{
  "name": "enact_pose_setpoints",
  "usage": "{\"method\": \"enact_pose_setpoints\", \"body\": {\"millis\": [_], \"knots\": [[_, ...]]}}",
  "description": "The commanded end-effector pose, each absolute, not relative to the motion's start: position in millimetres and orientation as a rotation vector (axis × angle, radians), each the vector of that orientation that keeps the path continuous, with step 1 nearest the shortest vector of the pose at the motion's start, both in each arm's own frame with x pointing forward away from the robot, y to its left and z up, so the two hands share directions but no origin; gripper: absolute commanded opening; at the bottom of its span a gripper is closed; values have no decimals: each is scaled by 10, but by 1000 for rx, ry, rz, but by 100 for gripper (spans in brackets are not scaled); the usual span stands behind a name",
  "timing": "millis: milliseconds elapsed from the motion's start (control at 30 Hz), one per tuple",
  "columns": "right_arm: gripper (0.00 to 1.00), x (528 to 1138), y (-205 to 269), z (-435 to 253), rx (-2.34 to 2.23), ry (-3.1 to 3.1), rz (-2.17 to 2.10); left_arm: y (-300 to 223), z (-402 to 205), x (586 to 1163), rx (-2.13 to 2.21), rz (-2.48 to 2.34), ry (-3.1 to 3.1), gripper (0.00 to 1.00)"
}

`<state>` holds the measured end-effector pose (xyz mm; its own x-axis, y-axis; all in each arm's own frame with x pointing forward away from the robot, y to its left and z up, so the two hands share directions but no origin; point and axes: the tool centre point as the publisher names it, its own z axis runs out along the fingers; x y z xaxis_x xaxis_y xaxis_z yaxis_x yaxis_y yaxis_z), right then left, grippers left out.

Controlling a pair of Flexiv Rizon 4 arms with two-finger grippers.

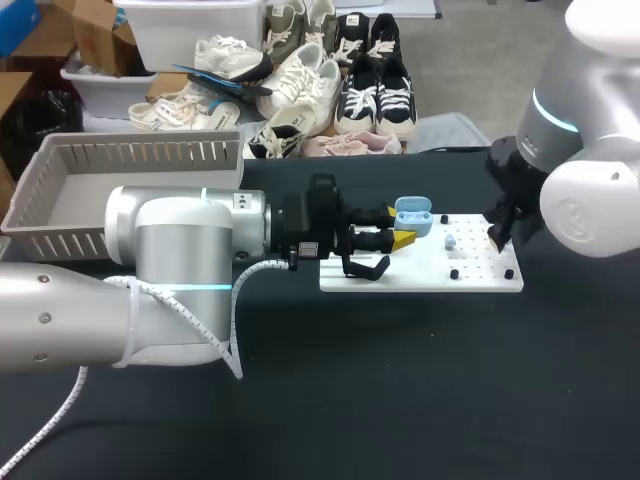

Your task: Pick up each earbud case from the left stands, insert the matching earbuds, close the lid, and place the case in the box.

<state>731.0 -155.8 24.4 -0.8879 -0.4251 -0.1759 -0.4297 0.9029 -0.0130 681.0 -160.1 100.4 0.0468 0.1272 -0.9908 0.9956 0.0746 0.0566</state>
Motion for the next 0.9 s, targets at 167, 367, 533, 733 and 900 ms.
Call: {"method": "enact_pose_setpoints", "body": {"millis": [167,367,533,733,900], "knots": [[40,7295,-1552,231,-635,2898,35,-1601,993,6810,1262,-1050,1294,0],[37,7297,-1550,221,-627,2900,39,-1601,993,6810,1262,-1050,1294,0],[35,7305,-1549,219,-623,2900,40,-1601,993,6810,1262,-1050,1294,0],[29,7312,-1546,218,-620,2900,43,-1601,993,6810,1262,-1050,1294,0],[20,7315,-1539,213,-617,2901,46,-1601,993,6810,1262,-1050,1294,0]]}}
